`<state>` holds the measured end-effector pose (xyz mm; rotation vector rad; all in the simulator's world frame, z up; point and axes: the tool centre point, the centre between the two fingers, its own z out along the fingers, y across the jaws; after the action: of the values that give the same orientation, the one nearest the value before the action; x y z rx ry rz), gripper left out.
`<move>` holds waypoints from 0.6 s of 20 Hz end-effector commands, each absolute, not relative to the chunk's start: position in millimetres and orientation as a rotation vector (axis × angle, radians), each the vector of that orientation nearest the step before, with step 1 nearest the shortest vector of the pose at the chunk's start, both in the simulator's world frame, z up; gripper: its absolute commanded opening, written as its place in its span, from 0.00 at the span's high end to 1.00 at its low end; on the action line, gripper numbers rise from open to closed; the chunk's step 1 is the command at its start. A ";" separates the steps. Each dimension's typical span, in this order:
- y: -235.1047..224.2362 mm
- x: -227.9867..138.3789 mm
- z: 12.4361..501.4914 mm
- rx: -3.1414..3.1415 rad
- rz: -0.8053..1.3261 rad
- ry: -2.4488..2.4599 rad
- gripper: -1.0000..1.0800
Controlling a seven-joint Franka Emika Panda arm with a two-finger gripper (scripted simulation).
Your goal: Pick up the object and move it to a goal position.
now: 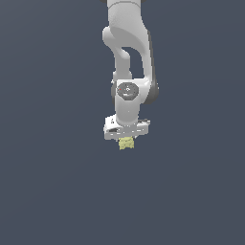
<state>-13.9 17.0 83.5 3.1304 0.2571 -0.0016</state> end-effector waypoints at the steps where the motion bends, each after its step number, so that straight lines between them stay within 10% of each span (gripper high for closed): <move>1: 33.2 -24.3 98.9 3.130 0.000 0.259 1.00; 12: 121.9 -82.2 184.1 3.128 0.000 0.259 1.00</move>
<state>-73.5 109.5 172.0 3.1286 0.2597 -0.0001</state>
